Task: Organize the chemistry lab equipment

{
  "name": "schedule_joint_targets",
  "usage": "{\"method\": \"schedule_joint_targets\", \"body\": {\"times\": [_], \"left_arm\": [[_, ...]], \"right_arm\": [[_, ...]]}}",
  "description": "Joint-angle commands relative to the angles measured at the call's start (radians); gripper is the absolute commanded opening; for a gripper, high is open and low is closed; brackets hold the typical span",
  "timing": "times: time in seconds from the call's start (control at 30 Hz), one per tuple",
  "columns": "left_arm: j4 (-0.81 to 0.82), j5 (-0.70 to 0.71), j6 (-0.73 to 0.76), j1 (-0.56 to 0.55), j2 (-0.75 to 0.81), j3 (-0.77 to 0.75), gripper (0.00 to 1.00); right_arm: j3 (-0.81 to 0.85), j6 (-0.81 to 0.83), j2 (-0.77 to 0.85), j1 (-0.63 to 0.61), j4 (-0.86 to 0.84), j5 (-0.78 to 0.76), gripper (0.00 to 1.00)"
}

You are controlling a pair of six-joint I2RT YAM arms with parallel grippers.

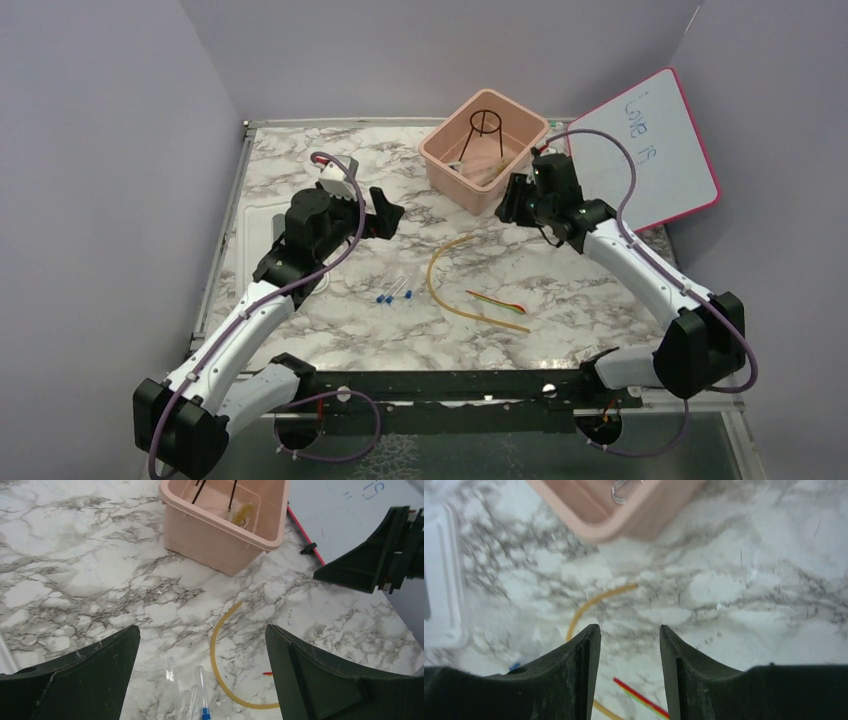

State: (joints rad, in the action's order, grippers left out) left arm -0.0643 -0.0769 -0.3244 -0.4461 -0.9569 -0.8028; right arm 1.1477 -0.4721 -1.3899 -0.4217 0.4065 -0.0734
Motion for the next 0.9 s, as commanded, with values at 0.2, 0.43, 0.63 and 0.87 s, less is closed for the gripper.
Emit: {"method": "schedule_joint_targets", "body": {"times": [0.2, 0.43, 0.63, 0.87], "left_arm": [[0.113, -0.190, -0.182, -0.062, -0.136, 0.052, 0.81], [0.066, -0.091, -0.259, -0.129, -0.251, 0.022, 0.69], [0.034, -0.065, -0.272, -0.131, -0.295, -0.005, 0.69], [0.001, 0.003, -0.246, -0.131, -0.285, -0.040, 0.69]], "right_arm": [[-0.352, 0.123, 0.189, -0.028, 0.042, 0.209, 0.52], [-0.432, 0.081, 0.157, -0.076, 0.011, 0.174, 0.49], [-0.409, 0.088, 0.080, -0.153, 0.049, 0.156, 0.51], [-0.363, 0.076, -0.045, -0.217, 0.107, 0.065, 0.53]]}}
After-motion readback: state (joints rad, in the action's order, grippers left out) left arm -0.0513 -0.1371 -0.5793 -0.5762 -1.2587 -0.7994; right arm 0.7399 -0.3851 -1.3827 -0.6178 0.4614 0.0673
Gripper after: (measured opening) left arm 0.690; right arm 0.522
